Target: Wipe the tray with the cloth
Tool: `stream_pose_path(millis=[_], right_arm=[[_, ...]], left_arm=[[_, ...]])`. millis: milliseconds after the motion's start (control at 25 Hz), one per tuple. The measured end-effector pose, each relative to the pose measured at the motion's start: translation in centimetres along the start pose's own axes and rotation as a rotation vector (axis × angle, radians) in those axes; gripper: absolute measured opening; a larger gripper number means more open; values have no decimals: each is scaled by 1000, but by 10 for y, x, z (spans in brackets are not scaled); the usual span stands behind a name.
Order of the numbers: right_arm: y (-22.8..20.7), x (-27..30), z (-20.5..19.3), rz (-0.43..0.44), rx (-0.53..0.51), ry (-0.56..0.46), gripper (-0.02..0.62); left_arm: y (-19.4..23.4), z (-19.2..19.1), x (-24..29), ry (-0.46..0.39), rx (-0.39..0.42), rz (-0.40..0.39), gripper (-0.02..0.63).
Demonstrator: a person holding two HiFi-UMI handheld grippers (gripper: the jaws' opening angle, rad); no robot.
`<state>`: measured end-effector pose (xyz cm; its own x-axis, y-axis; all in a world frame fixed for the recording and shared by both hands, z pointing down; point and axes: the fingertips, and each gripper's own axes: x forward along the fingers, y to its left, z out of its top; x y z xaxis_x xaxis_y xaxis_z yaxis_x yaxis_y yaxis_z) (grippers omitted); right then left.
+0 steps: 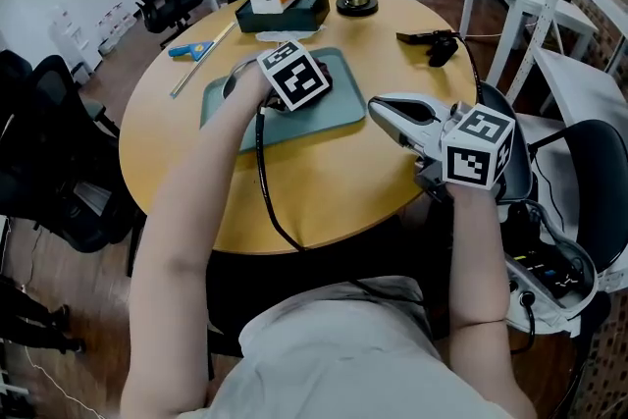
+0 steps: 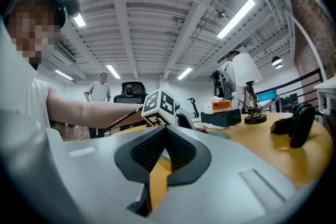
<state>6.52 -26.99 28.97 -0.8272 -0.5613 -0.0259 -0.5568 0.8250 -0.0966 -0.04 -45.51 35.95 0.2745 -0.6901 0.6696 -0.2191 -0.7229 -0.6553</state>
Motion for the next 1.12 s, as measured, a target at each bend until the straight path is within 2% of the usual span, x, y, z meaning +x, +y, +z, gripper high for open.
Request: stream_pose_path(millis=[280, 480, 800, 1120], right_arm=[[-7, -6, 0, -17, 5, -5, 2], [-9, -7, -1, -21, 10, -4, 2], [1, 6, -2, 5, -2, 7, 2], [10, 19, -3, 24, -18, 28, 2]], left_arm=[[-4, 36, 16, -36, 42, 10, 371], [-1, 32, 18, -29, 39, 16, 373], [21, -43, 1, 65, -15, 44, 373], [47, -126, -20, 187, -29, 128, 373]])
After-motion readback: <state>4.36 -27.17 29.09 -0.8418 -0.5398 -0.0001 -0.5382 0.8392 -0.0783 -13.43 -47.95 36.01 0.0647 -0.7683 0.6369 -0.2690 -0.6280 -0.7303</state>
